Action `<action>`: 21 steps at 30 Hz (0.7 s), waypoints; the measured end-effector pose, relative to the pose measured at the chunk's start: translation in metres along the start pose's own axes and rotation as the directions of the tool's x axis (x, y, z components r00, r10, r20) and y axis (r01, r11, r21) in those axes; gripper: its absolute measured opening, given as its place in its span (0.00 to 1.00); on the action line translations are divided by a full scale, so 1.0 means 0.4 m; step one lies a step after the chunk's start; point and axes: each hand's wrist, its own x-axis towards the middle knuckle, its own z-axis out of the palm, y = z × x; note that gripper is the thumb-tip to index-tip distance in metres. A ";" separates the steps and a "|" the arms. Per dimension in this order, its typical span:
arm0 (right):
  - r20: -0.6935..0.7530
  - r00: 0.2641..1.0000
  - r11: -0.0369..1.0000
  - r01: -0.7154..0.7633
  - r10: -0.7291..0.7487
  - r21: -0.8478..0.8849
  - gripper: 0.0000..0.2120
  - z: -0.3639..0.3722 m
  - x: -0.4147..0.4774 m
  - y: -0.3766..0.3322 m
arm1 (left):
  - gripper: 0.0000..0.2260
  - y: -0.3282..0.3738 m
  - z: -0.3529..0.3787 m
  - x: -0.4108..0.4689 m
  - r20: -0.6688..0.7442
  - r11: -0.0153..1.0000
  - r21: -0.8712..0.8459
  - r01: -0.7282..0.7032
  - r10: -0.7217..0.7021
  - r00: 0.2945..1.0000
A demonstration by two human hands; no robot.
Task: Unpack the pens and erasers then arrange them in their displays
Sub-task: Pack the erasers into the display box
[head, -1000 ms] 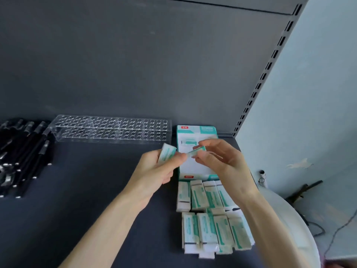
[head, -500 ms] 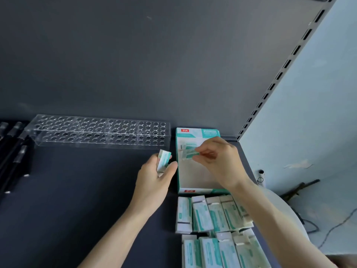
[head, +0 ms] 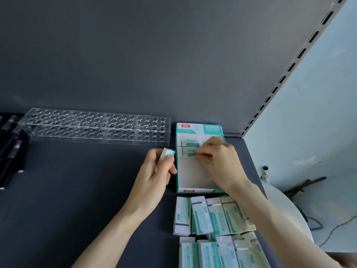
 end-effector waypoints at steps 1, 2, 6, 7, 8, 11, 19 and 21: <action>-0.001 1.000 1.000 -0.006 0.006 -0.001 0.06 0.001 0.000 0.000 | 0.07 0.003 -0.004 0.000 0.005 0.999 -0.035 0.015 -0.015 1.000; -0.003 1.000 1.000 -0.014 0.014 0.001 0.06 0.001 0.001 0.001 | 0.08 0.005 -0.009 0.001 0.013 0.998 -0.057 0.032 -0.031 0.999; 0.001 0.999 0.999 -0.035 0.035 -0.011 0.07 0.001 -0.001 0.001 | 0.10 0.001 -0.029 0.006 0.028 0.988 -0.120 0.096 -0.093 0.995; 0.011 0.999 0.999 -0.039 0.039 -0.015 0.07 0.001 -0.001 0.003 | 0.10 -0.001 -0.033 0.006 0.032 0.984 -0.142 0.104 -0.100 0.994; 0.022 0.999 0.999 -0.044 0.045 -0.012 0.07 0.001 0.000 0.003 | 0.10 -0.002 -0.035 0.006 0.041 0.979 -0.176 0.105 -0.099 0.994; -0.010 0.998 0.993 -0.067 0.069 0.096 0.07 -0.010 0.004 -0.001 | 0.09 -0.001 -0.035 0.003 0.078 0.971 -0.221 0.093 -0.077 0.994; 0.253 0.963 0.709 -0.242 0.092 0.663 0.08 -0.065 -0.019 -0.061 | 0.12 0.009 -0.031 -0.003 0.126 0.953 -0.301 -0.017 0.057 0.990; 0.265 0.963 0.668 -0.224 0.041 0.710 0.11 -0.069 -0.025 -0.070 | 0.14 0.012 -0.032 -0.005 0.126 0.967 -0.243 -0.072 0.105 0.986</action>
